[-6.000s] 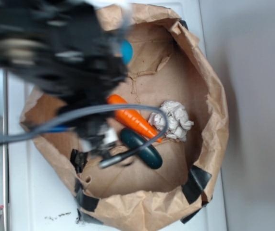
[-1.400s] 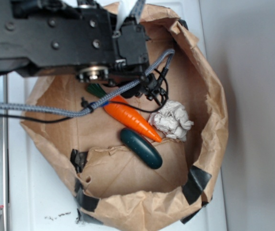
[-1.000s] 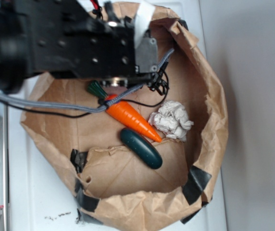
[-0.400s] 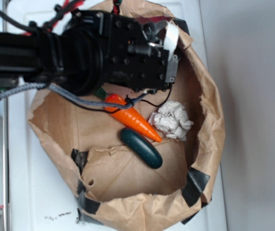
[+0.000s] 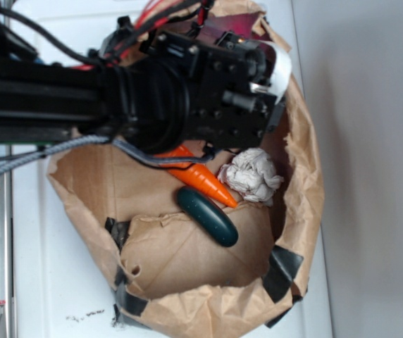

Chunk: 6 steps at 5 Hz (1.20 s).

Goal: Grab the blue ball.

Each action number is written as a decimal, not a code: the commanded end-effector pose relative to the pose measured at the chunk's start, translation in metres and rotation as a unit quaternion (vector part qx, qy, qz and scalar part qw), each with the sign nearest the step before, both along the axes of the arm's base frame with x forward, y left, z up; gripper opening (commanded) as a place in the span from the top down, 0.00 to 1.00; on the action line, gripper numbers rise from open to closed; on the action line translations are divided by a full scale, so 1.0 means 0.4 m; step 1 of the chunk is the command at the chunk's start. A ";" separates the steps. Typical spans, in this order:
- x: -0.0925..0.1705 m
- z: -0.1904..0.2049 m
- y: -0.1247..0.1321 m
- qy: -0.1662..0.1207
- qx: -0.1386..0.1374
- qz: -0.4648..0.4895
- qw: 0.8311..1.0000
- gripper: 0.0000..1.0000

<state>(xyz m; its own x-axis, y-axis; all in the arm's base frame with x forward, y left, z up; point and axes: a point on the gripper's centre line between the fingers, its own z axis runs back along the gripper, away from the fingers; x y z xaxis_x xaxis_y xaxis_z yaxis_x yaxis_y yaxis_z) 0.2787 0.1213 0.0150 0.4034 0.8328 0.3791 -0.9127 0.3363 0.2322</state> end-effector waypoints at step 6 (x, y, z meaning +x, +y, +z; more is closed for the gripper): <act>-0.136 0.121 -0.040 -0.059 -0.082 -0.046 0.994 0.00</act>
